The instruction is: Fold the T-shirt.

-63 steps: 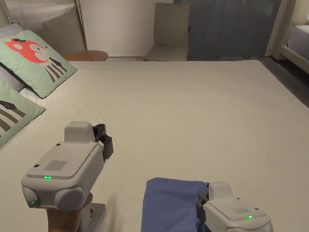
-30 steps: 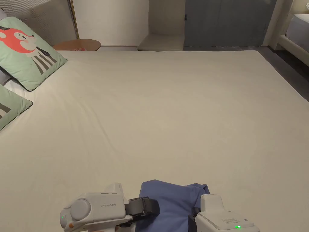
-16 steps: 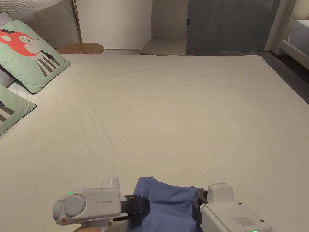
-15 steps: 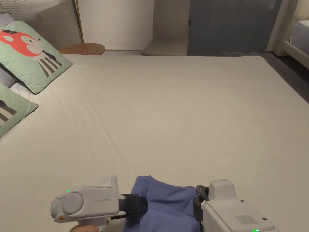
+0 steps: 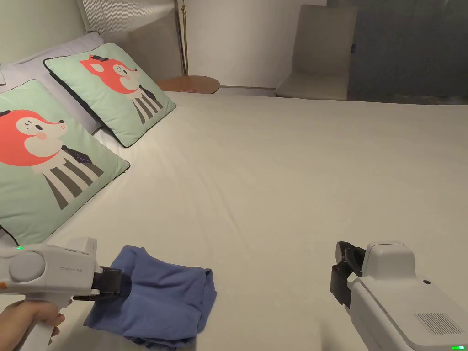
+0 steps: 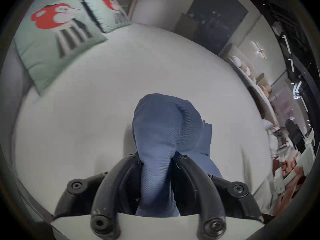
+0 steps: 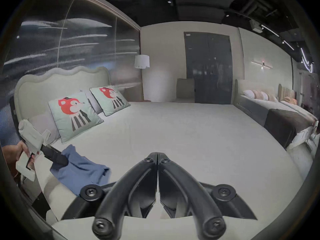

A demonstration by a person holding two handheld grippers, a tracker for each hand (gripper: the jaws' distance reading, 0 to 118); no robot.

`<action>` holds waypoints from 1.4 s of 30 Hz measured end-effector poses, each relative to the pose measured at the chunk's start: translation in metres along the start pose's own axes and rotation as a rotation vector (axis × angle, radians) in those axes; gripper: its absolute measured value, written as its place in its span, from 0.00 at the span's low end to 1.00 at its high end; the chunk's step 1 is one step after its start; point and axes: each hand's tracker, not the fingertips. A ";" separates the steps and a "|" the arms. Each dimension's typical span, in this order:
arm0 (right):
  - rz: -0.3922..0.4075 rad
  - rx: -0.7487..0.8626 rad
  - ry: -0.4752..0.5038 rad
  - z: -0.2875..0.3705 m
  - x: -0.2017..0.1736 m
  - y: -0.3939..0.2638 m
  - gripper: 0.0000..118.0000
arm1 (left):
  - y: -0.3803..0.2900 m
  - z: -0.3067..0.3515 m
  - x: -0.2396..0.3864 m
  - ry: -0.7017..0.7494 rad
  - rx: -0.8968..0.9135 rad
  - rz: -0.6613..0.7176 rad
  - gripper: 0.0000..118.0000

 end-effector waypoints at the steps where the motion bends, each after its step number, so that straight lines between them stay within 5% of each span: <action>1: 0.002 0.000 0.002 -0.004 -0.005 0.001 0.01 | 0.004 0.004 -0.015 0.033 0.006 0.021 0.19; 6: 0.011 -0.011 0.017 -0.023 -0.018 0.000 0.01 | 0.032 0.012 -0.098 0.174 0.026 0.057 0.19; 9: 0.025 -0.025 0.025 -0.029 -0.028 0.004 0.01 | 0.038 0.011 -0.121 0.195 0.038 0.060 0.27; 13: 0.040 -0.038 0.030 -0.033 -0.027 -0.002 0.01 | 0.038 0.005 -0.131 0.238 0.028 0.078 0.86; 14: 0.039 -0.042 0.030 -0.033 -0.026 -0.001 0.01 | 0.039 0.003 -0.132 0.255 0.027 0.082 0.92; 22: 0.047 0.007 0.008 -0.011 -0.016 0.010 0.01 | 0.035 0.038 -0.087 0.293 0.248 0.116 0.88; 34: 0.081 0.187 -0.062 0.055 0.024 0.051 0.01 | -0.001 0.137 0.112 0.317 0.771 -0.239 0.86; 42: 0.103 0.279 -0.128 0.087 0.055 0.058 0.01 | -0.043 0.149 0.222 0.215 1.042 -0.305 0.86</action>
